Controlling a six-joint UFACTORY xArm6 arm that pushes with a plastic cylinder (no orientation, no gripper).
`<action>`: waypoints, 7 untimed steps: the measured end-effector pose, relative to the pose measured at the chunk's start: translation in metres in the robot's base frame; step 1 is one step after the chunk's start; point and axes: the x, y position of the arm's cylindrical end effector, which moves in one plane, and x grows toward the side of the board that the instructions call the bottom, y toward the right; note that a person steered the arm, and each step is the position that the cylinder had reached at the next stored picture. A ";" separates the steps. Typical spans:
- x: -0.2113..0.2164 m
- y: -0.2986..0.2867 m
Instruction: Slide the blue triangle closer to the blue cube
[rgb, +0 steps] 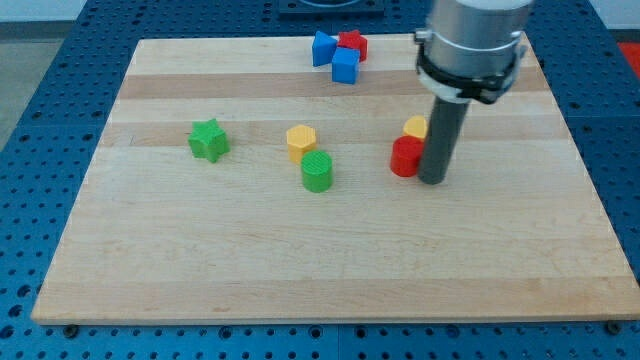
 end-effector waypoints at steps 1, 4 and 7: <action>-0.001 -0.029; -0.010 -0.022; -0.063 -0.036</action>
